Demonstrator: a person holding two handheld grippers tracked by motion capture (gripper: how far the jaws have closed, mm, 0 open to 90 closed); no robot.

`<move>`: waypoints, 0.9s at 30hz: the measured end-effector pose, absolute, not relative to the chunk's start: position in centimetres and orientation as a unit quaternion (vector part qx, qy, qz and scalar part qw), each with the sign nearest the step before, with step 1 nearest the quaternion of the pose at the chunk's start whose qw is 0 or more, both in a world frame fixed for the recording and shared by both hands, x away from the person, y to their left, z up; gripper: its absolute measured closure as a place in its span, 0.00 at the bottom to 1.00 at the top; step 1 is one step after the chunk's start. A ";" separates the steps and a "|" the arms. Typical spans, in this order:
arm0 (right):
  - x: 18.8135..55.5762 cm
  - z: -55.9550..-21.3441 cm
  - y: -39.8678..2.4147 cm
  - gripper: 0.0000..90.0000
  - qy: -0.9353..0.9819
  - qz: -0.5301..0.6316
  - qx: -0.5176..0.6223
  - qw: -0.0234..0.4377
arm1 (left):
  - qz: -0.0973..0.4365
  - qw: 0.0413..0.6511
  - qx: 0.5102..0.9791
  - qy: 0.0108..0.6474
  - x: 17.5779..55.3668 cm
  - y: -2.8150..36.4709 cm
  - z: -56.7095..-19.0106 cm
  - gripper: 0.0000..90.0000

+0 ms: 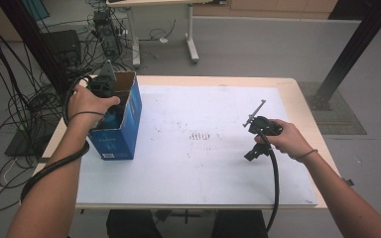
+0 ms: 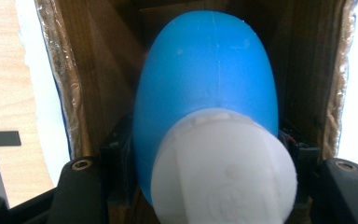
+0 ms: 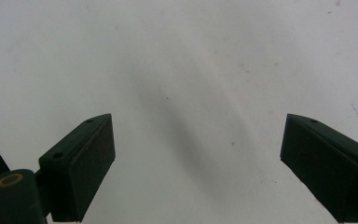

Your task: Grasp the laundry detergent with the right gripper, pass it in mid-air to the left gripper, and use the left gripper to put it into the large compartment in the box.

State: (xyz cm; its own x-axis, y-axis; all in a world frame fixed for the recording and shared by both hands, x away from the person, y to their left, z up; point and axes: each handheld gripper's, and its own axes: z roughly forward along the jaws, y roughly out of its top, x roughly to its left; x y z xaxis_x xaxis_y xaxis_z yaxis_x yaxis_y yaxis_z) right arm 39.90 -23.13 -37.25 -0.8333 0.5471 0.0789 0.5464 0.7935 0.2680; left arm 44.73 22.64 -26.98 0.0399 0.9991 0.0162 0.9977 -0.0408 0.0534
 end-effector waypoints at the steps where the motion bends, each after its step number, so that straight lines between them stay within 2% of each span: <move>1: 39.9 -37.2 -23.1 0.11 0.947 0.140 0.288 0.002 | 0.024 0.013 0.721 0.693 44.7 22.7 -27.0 0.41; 17: 40.0 -37.4 -23.0 0.11 0.947 0.140 0.288 -0.001 | 0.021 0.019 0.719 0.694 44.7 22.7 -26.9 0.40; 27: 40.0 -37.4 -23.0 0.11 0.947 0.142 0.288 -0.001 | 0.021 0.015 0.719 0.694 44.7 22.7 -26.6 0.36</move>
